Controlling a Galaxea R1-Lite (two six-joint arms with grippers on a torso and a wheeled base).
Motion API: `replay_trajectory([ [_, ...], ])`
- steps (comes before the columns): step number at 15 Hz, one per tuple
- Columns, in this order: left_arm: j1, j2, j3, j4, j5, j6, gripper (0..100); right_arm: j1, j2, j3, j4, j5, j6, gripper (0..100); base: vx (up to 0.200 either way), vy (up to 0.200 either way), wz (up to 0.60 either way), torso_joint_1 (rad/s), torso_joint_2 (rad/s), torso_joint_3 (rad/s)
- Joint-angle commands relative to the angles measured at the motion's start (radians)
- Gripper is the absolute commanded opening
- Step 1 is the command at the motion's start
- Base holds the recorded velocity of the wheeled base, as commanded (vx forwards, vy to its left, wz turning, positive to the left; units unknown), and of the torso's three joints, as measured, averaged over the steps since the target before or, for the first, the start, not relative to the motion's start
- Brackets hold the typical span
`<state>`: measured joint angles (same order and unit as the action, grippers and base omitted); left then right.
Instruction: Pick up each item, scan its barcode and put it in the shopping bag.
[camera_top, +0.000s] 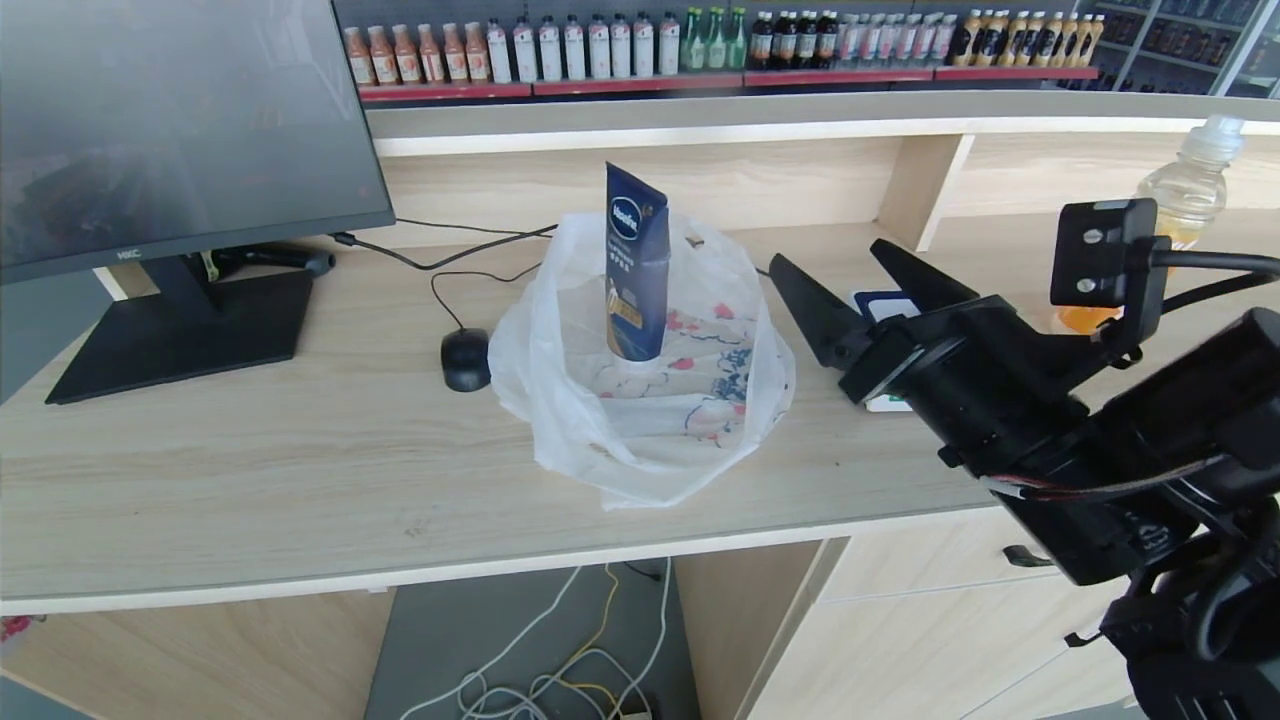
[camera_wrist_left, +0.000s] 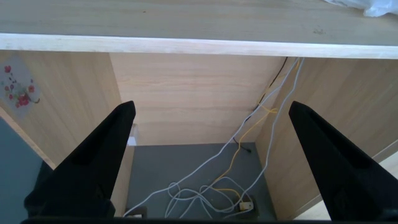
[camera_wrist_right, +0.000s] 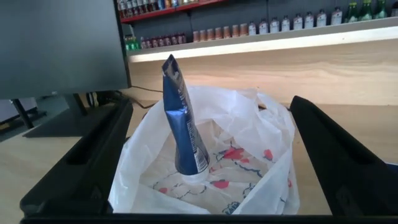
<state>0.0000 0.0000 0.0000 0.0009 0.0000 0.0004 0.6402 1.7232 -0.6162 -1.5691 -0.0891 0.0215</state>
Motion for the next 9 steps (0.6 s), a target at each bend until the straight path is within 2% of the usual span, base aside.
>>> replay_trajectory([
  [1, 0.0, 0.0, 0.0, -0.001, 0.0, 0.001, 100, 0.003, -0.033, 0.026, -0.002, 0.0, -0.002, 100, 0.0, 0.0, 0.0, 0.0, 0.0, 0.0],
  [4, 0.0, 0.0, 0.0, -0.001, 0.0, 0.0, 100, 0.004, -0.059, 0.055, -0.002, 0.0, 0.0, 100, 0.0, 0.0, 0.0, 0.0, 0.0, 0.0],
  [9, 0.0, 0.0, 0.0, 0.001, 0.0, -0.002, 100, 0.019, -0.066, 0.082, -0.002, 0.0, 0.0, 100, 0.0, -0.2, 0.0, 0.003, 0.0, 0.0],
])
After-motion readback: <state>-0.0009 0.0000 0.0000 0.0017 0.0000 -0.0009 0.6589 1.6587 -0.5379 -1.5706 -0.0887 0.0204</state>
